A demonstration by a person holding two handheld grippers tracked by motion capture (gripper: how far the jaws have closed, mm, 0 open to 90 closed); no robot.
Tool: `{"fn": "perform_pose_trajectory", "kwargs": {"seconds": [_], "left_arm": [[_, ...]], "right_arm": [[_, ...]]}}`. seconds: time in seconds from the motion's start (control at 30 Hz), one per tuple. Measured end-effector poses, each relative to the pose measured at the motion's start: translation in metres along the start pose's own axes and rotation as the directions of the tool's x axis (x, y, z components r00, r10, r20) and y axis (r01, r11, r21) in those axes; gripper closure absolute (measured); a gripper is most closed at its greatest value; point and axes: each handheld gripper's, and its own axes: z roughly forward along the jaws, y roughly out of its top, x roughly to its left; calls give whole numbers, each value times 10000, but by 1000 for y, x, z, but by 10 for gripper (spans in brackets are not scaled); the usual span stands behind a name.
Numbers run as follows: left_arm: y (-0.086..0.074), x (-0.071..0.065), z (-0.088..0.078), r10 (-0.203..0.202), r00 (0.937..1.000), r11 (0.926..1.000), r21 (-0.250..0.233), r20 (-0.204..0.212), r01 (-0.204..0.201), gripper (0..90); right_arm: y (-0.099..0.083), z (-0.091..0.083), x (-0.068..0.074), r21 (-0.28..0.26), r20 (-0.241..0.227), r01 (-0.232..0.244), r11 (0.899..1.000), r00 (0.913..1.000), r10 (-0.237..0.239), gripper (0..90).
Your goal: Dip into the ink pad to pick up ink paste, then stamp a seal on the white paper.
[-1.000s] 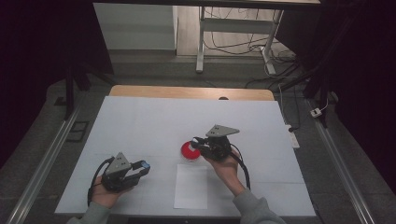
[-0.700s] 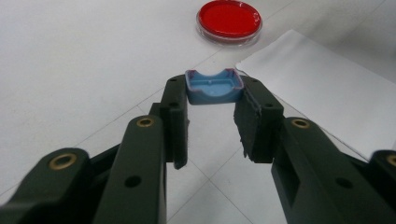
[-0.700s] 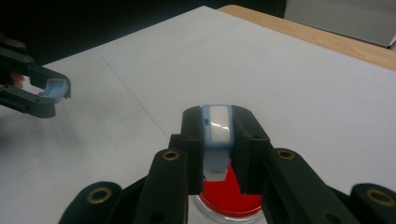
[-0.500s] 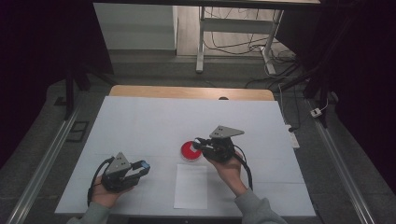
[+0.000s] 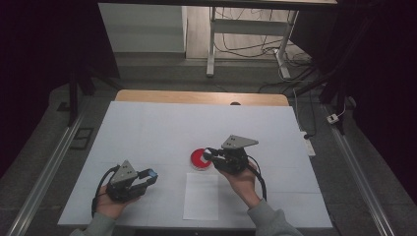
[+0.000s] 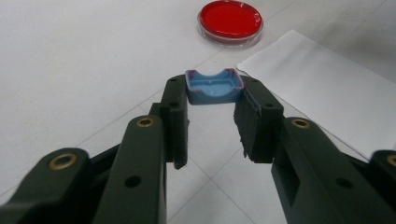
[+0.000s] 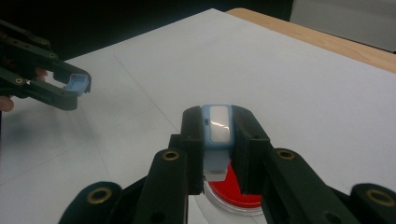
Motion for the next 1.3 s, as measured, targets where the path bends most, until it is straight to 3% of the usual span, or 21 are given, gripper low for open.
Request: {"fn": "perform_pose_trajectory", "kwargs": {"seconds": [1.3], "left_arm": [[0, 0, 0, -9, 10000, 10000, 11, -6, 9, 656]], "right_arm": [[-5, -18, 9, 83, -222, 167, 9998, 9996, -165, 758]]}}
